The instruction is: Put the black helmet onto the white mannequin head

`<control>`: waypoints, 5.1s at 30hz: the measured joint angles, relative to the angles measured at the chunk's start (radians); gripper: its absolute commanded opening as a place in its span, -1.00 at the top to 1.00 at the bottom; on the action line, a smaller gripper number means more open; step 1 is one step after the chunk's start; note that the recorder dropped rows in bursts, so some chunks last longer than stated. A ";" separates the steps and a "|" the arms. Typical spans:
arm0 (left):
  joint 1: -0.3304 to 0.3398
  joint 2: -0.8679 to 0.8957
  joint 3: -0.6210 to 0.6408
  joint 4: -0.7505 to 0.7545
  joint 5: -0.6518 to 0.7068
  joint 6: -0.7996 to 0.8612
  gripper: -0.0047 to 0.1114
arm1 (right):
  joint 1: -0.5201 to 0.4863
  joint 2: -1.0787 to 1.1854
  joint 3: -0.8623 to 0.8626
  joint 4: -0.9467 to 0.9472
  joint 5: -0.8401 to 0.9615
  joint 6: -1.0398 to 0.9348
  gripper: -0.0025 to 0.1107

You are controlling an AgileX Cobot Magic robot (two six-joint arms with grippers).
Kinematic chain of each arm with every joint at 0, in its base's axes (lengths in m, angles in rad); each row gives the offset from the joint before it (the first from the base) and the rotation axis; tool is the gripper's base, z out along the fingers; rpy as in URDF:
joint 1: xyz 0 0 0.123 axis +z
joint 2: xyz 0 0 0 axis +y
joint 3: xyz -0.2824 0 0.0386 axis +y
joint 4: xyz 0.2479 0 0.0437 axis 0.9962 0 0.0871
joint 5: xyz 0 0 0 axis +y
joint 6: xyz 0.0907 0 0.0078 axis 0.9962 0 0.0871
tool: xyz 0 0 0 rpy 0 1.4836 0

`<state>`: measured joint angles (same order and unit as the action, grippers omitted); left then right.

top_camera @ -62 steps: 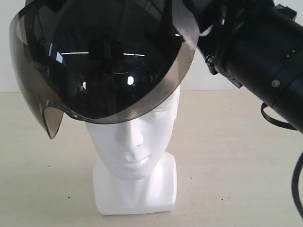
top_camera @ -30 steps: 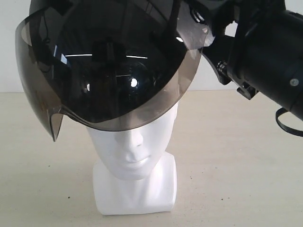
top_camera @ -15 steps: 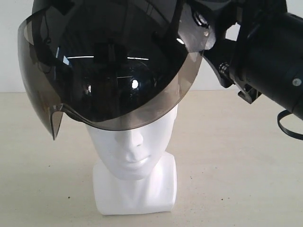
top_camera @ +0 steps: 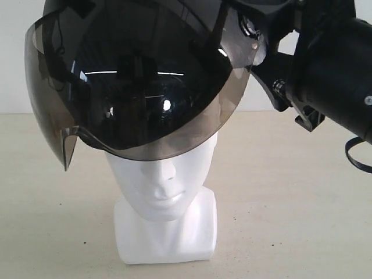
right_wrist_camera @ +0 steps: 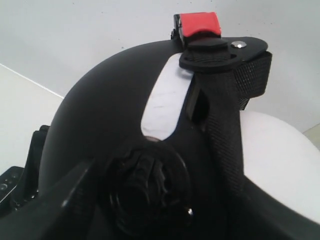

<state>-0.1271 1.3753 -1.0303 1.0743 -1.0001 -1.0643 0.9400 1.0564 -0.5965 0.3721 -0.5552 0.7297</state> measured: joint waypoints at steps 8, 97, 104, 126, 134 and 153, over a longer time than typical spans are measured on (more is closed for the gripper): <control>-0.004 0.000 -0.002 0.021 -0.002 0.000 0.84 | -0.009 -0.013 0.002 0.008 0.019 -0.128 0.13; -0.162 -0.078 0.012 0.240 0.306 -0.145 0.84 | -0.520 -0.069 -0.123 0.647 0.920 -1.158 0.21; -0.162 -0.079 0.014 0.240 0.313 -0.146 0.84 | -0.520 -0.046 -0.222 0.655 1.010 -1.156 -0.06; -0.162 -0.079 0.014 0.238 0.337 -0.145 0.84 | -0.520 0.058 -0.231 0.667 1.152 -1.143 0.00; -0.162 -0.079 0.014 0.238 0.339 -0.145 0.84 | -0.520 0.068 -0.235 0.672 1.172 -1.141 0.66; -0.162 -0.079 0.014 0.238 0.339 -0.145 0.84 | -0.520 0.070 -0.235 0.765 1.178 -1.242 0.86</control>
<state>-0.2886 1.2961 -1.0164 1.3127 -0.6607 -1.2089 0.4199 1.1263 -0.8310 1.1373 0.6225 -0.5122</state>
